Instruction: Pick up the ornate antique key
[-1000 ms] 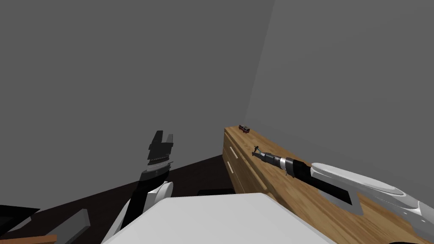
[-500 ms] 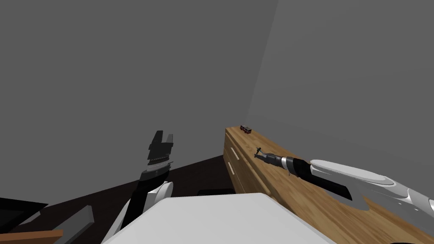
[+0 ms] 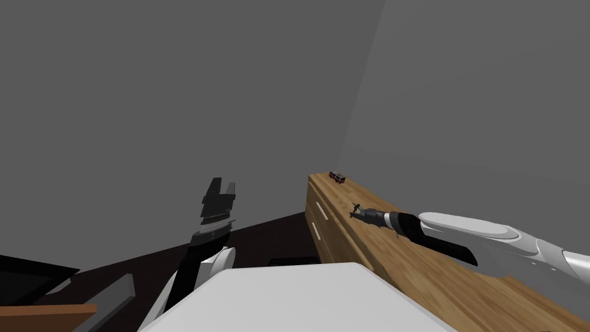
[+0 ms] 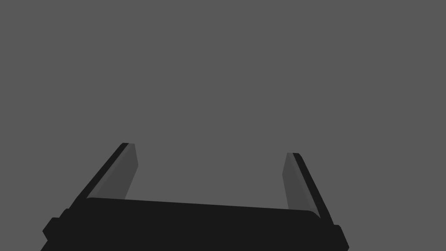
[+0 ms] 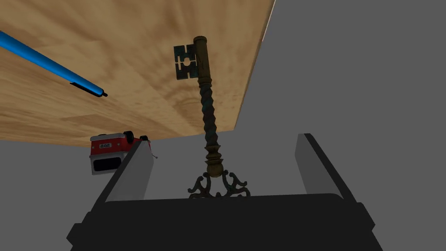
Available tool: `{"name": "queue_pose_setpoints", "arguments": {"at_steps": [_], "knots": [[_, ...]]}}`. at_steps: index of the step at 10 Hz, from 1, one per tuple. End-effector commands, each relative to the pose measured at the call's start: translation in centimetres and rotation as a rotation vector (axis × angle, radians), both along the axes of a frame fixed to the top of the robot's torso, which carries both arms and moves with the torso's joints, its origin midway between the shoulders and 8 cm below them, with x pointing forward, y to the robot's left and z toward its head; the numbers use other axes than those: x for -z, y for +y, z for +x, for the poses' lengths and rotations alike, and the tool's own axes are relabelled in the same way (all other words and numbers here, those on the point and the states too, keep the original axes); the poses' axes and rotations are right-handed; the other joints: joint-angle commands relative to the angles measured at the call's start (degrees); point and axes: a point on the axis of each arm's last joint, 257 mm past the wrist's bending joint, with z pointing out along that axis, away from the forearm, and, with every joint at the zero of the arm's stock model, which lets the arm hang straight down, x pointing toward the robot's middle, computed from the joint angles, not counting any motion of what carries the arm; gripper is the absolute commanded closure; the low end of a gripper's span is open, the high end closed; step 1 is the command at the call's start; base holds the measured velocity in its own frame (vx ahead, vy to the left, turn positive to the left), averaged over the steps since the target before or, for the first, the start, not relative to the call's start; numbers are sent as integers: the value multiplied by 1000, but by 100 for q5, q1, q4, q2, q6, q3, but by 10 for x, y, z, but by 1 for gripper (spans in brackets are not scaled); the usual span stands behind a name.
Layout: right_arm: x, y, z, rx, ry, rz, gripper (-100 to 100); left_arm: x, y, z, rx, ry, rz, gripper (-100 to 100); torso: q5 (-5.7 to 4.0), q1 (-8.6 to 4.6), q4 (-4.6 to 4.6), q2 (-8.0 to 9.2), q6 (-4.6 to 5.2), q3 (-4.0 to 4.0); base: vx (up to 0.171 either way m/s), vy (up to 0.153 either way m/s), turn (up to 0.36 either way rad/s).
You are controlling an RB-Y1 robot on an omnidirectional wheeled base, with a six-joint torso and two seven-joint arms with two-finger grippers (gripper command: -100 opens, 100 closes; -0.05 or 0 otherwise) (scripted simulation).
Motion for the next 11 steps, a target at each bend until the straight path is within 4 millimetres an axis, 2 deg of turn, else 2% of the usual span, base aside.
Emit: {"name": "queue_pose_setpoints", "arguments": {"at_steps": [1,3,4,5,7,8,9,11], "knots": [[2,-8,1,-9,12,-37,-100,0,0,0,0,0,0,0,0,0,0,0,0,0,28,16,37],[3,-10,2,-13,15,-46,-100,0,0,0,0,0,0,0,-1,-1,0,0,0,0,20,10,25],[3,-10,2,-12,16,-49,0,0,0,0,0,0,0,0,-1,-4,1,6,2,4,0,0,0],[9,-17,-5,4,15,-49,-100,0,0,0,0,0,0,0,-2,-6,3,11,2,6,25,19,127],[18,-24,-13,23,16,-48,-100,0,0,0,0,0,0,0,-2,-2,0,0,1,0,52,16,113],[15,-22,-10,17,16,-47,-100,0,0,0,0,0,0,0,-2,-3,-1,-6,0,-3,28,3,19],[15,-23,-10,17,16,-48,100,0,0,0,0,0,0,0,-3,-6,-1,-1,0,-1,0,0,0],[16,-23,-11,18,18,-48,100,0,0,0,0,0,0,0,-1,-5,3,6,-4,4,0,0,0]]}}
